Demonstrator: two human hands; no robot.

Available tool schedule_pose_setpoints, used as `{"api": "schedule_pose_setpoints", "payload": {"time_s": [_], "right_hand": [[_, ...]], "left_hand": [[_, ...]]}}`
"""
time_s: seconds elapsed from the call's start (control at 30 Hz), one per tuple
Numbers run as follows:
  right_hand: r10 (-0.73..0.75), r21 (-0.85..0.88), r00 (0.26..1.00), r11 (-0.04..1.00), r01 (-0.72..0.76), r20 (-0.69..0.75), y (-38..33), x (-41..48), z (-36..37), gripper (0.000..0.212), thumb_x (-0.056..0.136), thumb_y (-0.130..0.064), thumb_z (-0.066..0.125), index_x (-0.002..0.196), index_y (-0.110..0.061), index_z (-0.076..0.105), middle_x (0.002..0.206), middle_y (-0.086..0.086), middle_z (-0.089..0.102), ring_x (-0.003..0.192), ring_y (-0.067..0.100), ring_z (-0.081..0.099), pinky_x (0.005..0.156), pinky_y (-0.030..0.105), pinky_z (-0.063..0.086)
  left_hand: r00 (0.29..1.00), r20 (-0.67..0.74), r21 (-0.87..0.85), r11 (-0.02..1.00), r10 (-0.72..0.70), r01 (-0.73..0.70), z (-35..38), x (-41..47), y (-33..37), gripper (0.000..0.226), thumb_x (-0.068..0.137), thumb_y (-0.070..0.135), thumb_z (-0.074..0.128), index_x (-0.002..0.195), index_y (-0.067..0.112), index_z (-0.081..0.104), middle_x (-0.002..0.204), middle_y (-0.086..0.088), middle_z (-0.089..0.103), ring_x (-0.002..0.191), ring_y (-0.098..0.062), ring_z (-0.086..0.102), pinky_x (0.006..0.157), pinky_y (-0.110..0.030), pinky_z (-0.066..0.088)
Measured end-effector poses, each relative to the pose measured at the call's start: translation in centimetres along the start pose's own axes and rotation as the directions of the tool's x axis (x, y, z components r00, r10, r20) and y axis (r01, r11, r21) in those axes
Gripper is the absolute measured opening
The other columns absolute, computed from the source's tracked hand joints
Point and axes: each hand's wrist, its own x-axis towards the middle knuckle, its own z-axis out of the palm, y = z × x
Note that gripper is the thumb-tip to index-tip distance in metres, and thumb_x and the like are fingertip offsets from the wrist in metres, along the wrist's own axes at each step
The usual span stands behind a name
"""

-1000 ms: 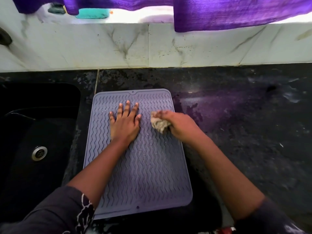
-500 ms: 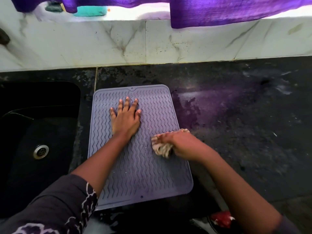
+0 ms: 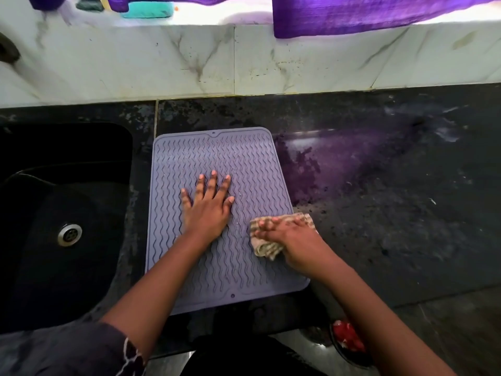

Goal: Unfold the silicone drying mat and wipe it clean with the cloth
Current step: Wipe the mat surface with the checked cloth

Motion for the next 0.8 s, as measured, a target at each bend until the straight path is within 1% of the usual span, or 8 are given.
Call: {"api": "schedule_pose_setpoints", "payload": {"time_s": [0.13,0.23,0.3,0.43,0.53,0.6,0.7,0.8], "right_hand": [[0.087,0.197,0.994,0.978,-0.072,-0.069,0.7,0.9,-2.0,0.056,0.085,0.002,0.045,0.131,-0.029,0.048,0.128,0.0,0.058,0.111,0.023,0.056,0.1,0.04,0.041],[0.153,0.115,0.964,0.985,-0.13,-0.219,0.9,4.6,-1.6,0.059,0.087,0.0,0.047,0.135,-0.033,0.042,0.143,-0.002,0.044,0.129,0.021,0.042,0.113,0.05,0.021],[0.141,0.0,0.976,0.99,-0.143,-0.163,0.5,5.6,-0.3,0.065,0.087,0.001,0.045,0.141,-0.033,0.031,0.152,0.001,0.028,0.139,0.018,0.025,0.114,0.048,0.011],[0.076,0.007,0.99,0.997,-0.076,-0.122,0.6,2.4,1.5,0.067,0.086,0.002,0.039,0.143,-0.032,0.026,0.153,-0.001,0.025,0.141,0.016,0.021,0.115,0.041,0.008],[0.016,0.005,1.0,1.0,-0.016,-0.024,0.2,-0.6,1.4,0.067,0.084,0.001,0.039,0.143,-0.029,0.029,0.152,-0.001,0.029,0.139,0.016,0.025,0.114,0.037,0.012],[0.015,0.041,1.0,0.999,-0.016,0.017,0.3,-1.3,0.4,0.065,0.083,0.002,0.041,0.14,-0.029,0.035,0.145,0.001,0.042,0.13,0.02,0.04,0.109,0.036,0.026],[0.119,0.218,0.986,0.972,-0.091,-0.119,0.4,0.5,-2.3,0.05,0.09,-0.002,0.044,0.134,-0.027,0.044,0.125,0.003,0.059,0.1,0.019,0.056,0.096,0.038,0.044],[0.113,0.115,0.959,0.99,-0.085,-0.261,1.2,4.7,-2.3,0.054,0.089,0.001,0.046,0.136,-0.027,0.042,0.139,0.003,0.049,0.123,0.02,0.047,0.109,0.048,0.028]], "left_hand": [[0.998,-0.067,0.007,1.0,0.008,-0.008,0.4,-0.3,0.0,0.054,0.099,0.047,0.014,0.149,0.039,-0.003,0.16,0.005,-0.007,0.147,-0.022,-0.01,0.113,-0.056,-0.008],[0.996,-0.091,0.015,1.0,0.007,-0.006,0.5,-0.3,0.1,0.053,0.099,0.048,0.013,0.149,0.039,-0.001,0.16,0.005,-0.005,0.147,-0.021,-0.008,0.114,-0.057,-0.005],[0.995,-0.098,0.01,1.0,0.009,-0.008,0.5,-0.4,0.1,0.053,0.098,0.048,0.014,0.149,0.039,0.0,0.16,0.005,-0.003,0.147,-0.021,-0.006,0.115,-0.057,-0.004],[0.995,-0.098,0.007,1.0,0.005,-0.004,0.5,-0.3,0.1,0.053,0.098,0.048,0.014,0.149,0.039,0.001,0.16,0.006,-0.002,0.147,-0.021,-0.005,0.115,-0.057,-0.004],[0.995,-0.099,0.015,1.0,0.002,-0.001,0.5,-0.3,0.0,0.053,0.098,0.048,0.014,0.149,0.039,0.001,0.161,0.005,-0.001,0.148,-0.021,-0.005,0.114,-0.057,-0.004],[0.995,-0.102,0.011,1.0,0.003,-0.001,0.5,-0.3,0.0,0.053,0.098,0.048,0.013,0.149,0.039,0.001,0.161,0.005,-0.001,0.148,-0.021,-0.004,0.114,-0.057,-0.004],[0.994,-0.105,0.004,1.0,0.008,-0.007,0.5,-0.3,0.0,0.053,0.098,0.048,0.013,0.149,0.039,0.002,0.16,0.005,-0.001,0.147,-0.021,-0.004,0.115,-0.057,-0.004],[0.994,-0.107,0.0,1.0,0.005,-0.005,0.5,-0.4,0.0,0.053,0.099,0.048,0.013,0.15,0.039,0.002,0.16,0.006,-0.001,0.147,-0.02,-0.005,0.115,-0.057,-0.004]]}}
